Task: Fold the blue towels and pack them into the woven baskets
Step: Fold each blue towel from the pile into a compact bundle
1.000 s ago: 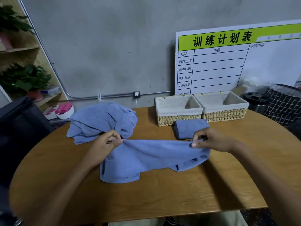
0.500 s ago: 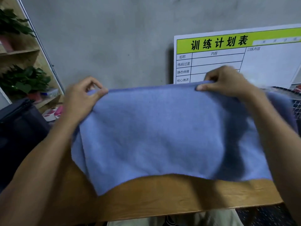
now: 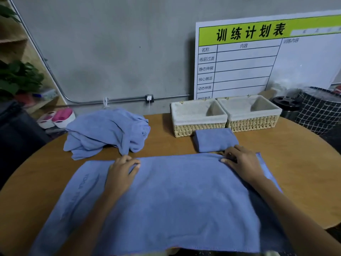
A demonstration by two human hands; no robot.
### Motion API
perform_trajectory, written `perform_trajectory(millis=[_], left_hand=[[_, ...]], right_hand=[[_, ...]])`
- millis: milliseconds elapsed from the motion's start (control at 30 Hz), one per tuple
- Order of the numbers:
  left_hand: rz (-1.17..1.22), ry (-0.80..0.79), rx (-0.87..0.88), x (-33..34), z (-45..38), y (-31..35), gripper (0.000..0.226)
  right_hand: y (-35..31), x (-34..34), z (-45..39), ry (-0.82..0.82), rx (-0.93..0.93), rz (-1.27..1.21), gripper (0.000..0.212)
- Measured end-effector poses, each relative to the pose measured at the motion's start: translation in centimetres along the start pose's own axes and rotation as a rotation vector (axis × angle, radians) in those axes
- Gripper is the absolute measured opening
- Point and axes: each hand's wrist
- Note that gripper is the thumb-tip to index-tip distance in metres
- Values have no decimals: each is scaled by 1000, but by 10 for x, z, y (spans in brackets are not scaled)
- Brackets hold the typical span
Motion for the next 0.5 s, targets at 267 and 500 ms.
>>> perform_trajectory(millis=[267, 500], left_hand=[[-83, -18, -59, 5, 18, 22, 45], [-121, -94, -138, 6, 23, 35, 60]], right_hand=[[16, -20, -3, -66, 94, 164, 26], [16, -9, 12, 9, 42, 81, 47]])
Point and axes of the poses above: each hand's wrist, its own z-axis away from the middle knuckle, its own x-axis out of the palm, y = z × x, and after that the axes turned 2 degrees about -x, right-handed
